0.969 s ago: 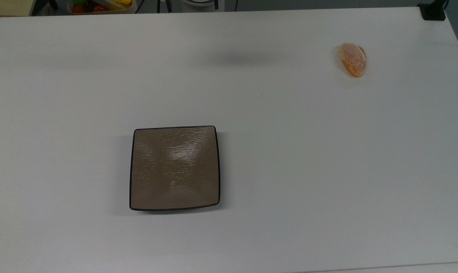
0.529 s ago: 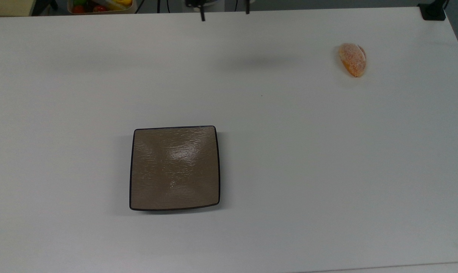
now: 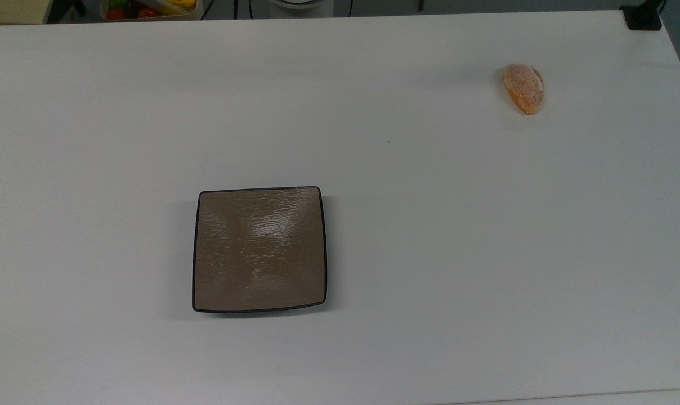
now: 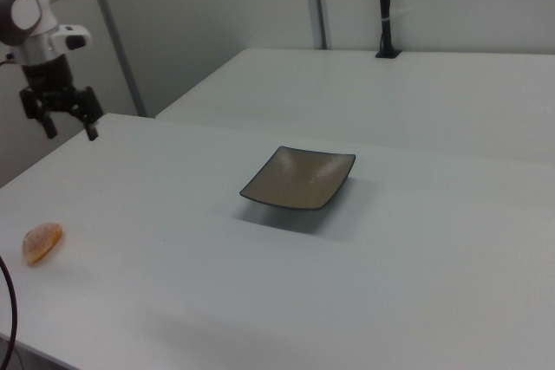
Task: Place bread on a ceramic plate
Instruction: 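Move the open gripper over to the orange bread roll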
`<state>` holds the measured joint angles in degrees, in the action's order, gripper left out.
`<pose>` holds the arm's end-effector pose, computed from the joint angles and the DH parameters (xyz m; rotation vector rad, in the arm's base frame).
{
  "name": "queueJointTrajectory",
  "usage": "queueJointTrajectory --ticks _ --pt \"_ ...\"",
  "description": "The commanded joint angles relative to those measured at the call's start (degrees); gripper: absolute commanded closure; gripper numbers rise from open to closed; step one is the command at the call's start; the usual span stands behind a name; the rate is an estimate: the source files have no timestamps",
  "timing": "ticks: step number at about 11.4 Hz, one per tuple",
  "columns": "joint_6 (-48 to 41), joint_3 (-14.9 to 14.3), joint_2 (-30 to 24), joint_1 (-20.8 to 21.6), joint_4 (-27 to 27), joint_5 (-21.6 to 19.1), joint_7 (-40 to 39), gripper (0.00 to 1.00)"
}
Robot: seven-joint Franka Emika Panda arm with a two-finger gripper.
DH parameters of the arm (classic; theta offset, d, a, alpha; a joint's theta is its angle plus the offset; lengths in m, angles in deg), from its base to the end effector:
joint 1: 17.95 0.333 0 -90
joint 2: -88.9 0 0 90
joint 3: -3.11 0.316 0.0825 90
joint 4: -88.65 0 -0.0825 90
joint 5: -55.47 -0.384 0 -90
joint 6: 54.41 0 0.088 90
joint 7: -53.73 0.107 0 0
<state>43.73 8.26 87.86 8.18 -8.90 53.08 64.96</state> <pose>0.4752 0.2937 0.5845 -3.0484 -0.5305 -0.0186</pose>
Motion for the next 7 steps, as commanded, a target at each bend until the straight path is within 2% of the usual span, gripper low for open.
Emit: queueJointTrajectory --ticks 1,4,7 --pt "0.38 -0.67 4.62 8.12 2.37 -0.25 10.10 0.00" --pt "4.23 -0.24 8.93 12.44 2.11 -0.51 13.71 0.00" --pt "10.47 1.78 13.50 13.16 0.88 -0.51 16.37 0.00"
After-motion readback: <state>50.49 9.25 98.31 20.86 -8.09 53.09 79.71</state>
